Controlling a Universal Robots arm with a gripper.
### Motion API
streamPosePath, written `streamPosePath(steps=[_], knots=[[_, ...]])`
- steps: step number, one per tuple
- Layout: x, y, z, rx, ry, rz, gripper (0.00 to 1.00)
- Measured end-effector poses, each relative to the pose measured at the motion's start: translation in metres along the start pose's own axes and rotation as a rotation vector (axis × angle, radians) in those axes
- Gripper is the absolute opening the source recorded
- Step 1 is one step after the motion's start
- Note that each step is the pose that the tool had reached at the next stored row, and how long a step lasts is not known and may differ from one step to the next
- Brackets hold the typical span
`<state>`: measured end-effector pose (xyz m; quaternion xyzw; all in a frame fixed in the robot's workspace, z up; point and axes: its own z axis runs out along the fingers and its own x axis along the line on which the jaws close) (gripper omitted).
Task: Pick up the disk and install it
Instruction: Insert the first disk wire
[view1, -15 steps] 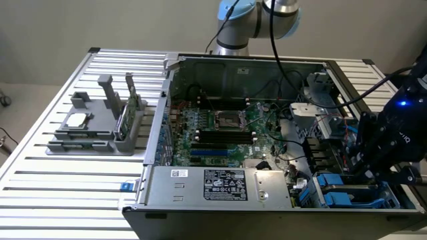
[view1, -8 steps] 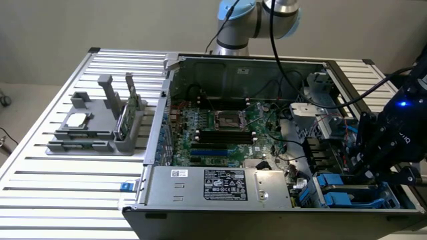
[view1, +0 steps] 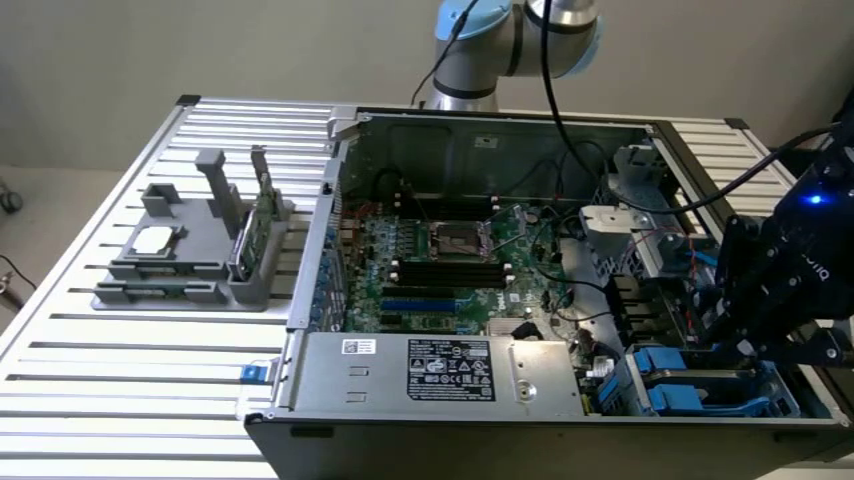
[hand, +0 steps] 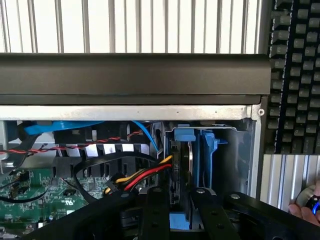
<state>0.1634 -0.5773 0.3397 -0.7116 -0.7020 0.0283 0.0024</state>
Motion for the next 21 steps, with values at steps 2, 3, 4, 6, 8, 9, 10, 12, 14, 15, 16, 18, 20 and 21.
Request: streamPosePath(steps=[2, 3, 4, 6, 8, 9, 10, 12, 14, 15, 16, 18, 20, 21], knots=[[-0.0003, -0.0004, -0.0088, 0.0003, 0.0002, 0.000, 0.25], [-0.0004, -0.0006, -0.0111, 0.0005, 0.0001, 0.000, 0.25], [-0.0004, -0.0006, -0.0118, 0.0006, 0.0002, 0.000, 0.25], [-0.0004, -0.0006, -0.0119, 0.0009, 0.0004, 0.000, 0.25], [-0.0005, -0.0002, -0.0121, 0.0009, 0.0000, 0.000, 0.22], [-0.0005, 0.0002, -0.0122, 0.0009, -0.0001, 0.000, 0.16], [-0.0008, 0.0004, -0.0121, 0.0009, 0.0001, 0.000, 0.16], [-0.0024, 0.0006, -0.0119, 0.0009, 0.0000, 0.000, 0.11], [-0.0031, 0.0010, -0.0101, 0.0010, 0.0005, 0.000, 0.11], [-0.0031, 0.0011, -0.0085, 0.0009, 0.0005, 0.000, 0.11], [-0.0031, 0.0012, -0.0070, 0.0010, 0.0006, -0.001, 0.11], [-0.0030, 0.0016, -0.0045, 0.0009, 0.0007, -0.001, 0.11], [-0.0029, 0.0025, -0.0038, 0.0009, 0.0009, -0.002, 0.11], [-0.0030, 0.0033, -0.0038, 0.0009, 0.0012, -0.002, 0.11]])
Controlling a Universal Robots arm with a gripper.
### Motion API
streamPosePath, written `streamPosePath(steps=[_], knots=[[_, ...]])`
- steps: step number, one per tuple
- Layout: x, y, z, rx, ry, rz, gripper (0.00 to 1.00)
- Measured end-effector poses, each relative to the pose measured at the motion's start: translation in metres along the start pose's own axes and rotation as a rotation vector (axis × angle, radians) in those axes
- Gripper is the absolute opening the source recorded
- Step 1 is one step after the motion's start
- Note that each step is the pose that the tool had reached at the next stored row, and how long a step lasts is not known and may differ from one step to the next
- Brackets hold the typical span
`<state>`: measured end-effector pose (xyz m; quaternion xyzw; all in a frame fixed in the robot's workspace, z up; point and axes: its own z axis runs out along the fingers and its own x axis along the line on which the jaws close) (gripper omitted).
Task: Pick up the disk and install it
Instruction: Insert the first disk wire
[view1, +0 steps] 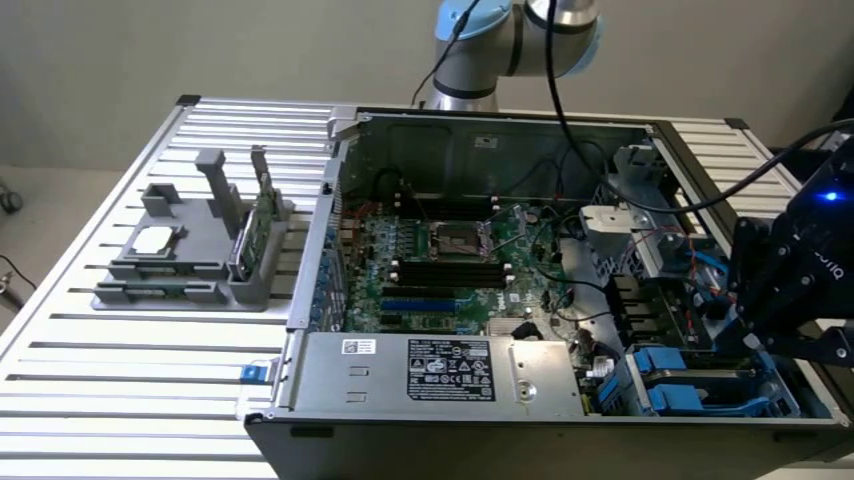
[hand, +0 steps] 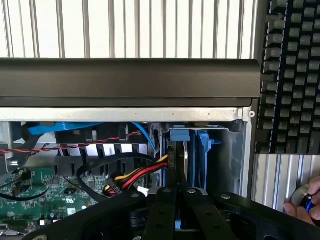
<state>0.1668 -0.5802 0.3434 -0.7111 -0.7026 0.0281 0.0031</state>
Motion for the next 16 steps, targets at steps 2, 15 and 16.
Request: streamPosePath(steps=[2, 15, 16], knots=[[0.0000, 0.0019, 0.0000, 0.0000, 0.0027, -0.001, 0.11], [0.0001, 0.0027, 0.0053, 0.0003, 0.0338, -0.005, 0.11], [-0.0003, 0.0027, 0.0057, 0.0003, 0.0368, -0.005, 0.11]])
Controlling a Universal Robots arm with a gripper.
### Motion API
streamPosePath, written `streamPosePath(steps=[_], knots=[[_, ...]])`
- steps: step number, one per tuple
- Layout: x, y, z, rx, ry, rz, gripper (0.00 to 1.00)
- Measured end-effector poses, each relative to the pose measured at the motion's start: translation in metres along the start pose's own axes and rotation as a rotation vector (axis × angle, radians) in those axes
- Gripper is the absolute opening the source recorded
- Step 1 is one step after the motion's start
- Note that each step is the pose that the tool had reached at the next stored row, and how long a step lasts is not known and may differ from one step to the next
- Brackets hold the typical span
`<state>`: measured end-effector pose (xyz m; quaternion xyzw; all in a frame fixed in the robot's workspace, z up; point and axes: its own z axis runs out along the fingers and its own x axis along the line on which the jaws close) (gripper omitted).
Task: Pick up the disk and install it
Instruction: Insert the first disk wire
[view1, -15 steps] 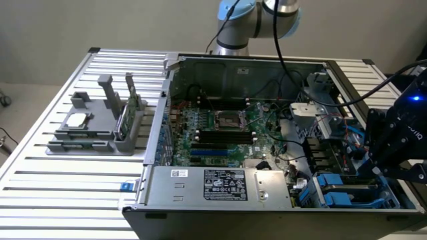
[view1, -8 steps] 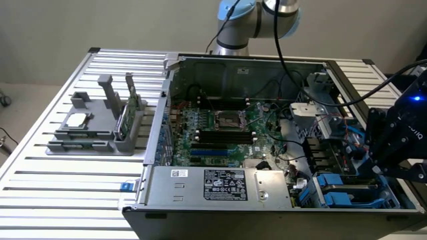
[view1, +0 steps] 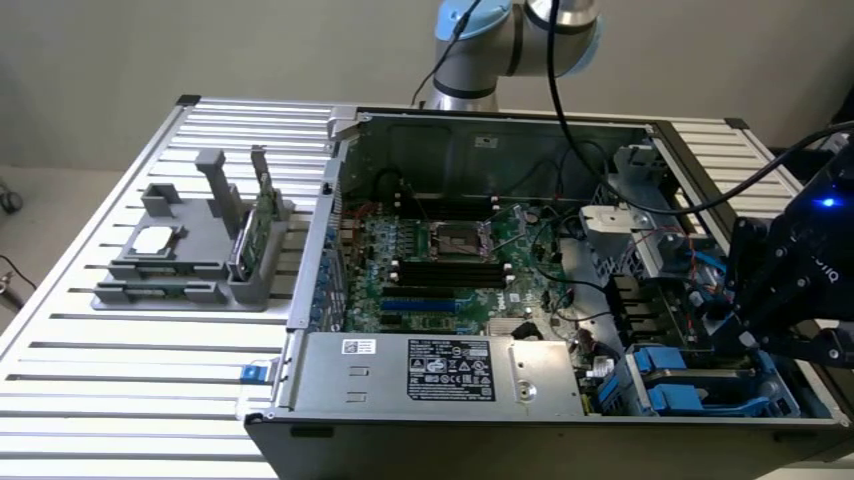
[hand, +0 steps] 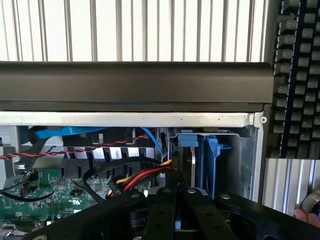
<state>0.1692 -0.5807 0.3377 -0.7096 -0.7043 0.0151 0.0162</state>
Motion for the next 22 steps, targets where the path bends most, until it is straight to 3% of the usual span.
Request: streamPosePath(steps=[5, 7, 11, 22], knots=[[-0.002, 0.0001, 0.0007, 0.0001, 0.0114, -0.001, 0.11], [-0.002, -0.0001, -0.0037, 0.0006, 0.0158, -0.001, 0.11], [-0.004, -0.0027, -0.0155, 0.0014, 0.0140, -0.001, 0.11], [-0.004, -0.0429, -0.0167, 0.0045, 0.0174, -0.001, 0.11]])
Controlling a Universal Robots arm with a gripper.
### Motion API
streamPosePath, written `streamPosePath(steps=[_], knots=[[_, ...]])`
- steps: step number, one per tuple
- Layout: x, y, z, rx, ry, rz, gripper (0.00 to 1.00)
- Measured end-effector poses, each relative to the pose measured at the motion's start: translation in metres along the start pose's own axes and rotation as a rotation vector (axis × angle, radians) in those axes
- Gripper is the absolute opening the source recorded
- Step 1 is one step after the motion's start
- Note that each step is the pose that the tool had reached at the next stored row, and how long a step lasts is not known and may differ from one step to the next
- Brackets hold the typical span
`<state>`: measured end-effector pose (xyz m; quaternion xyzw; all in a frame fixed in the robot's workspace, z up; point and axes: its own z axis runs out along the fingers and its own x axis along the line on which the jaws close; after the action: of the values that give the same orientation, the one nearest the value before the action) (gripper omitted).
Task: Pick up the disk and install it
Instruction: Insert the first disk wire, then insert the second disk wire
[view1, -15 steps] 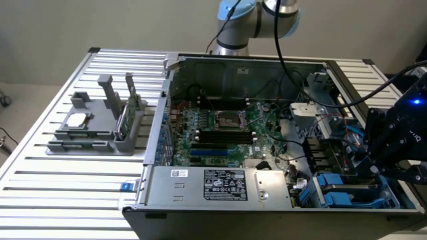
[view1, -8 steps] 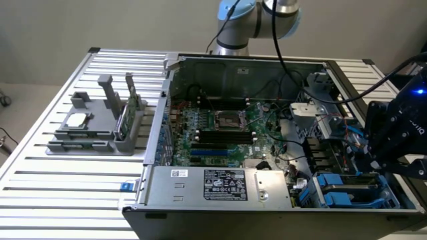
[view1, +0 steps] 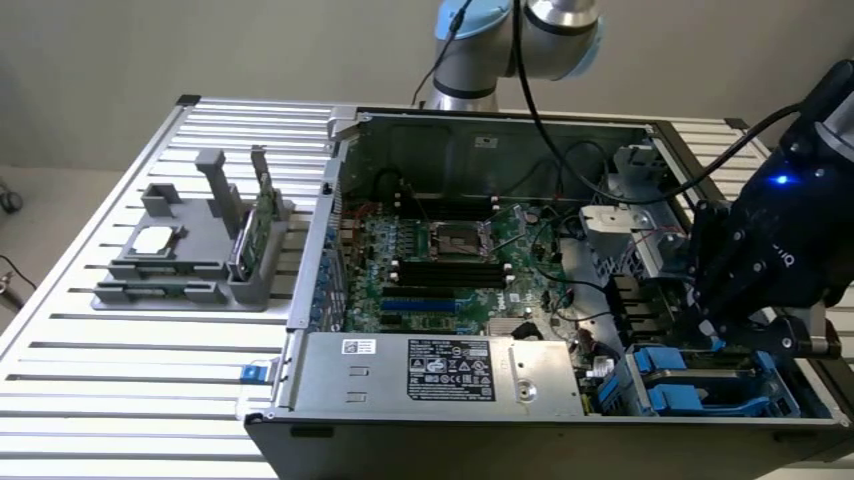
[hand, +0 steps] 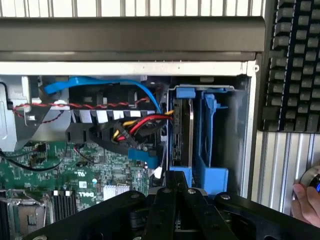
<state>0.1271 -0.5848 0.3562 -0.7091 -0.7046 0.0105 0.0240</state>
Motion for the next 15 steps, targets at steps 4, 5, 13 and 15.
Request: streamPosePath(steps=[4, 5, 13, 15], knots=[[0.0000, -0.0002, 0.0001, 0.0002, 0.0009, -0.007, 0.11], [0.0000, -0.0002, 0.0000, 0.0002, 0.0007, -0.009, 0.11], [0.0000, -0.0002, -0.0001, 0.0005, 0.0002, -0.023, 0.11], [0.0000, -0.0003, -0.0002, 0.0006, 0.0000, -0.026, 0.11]])
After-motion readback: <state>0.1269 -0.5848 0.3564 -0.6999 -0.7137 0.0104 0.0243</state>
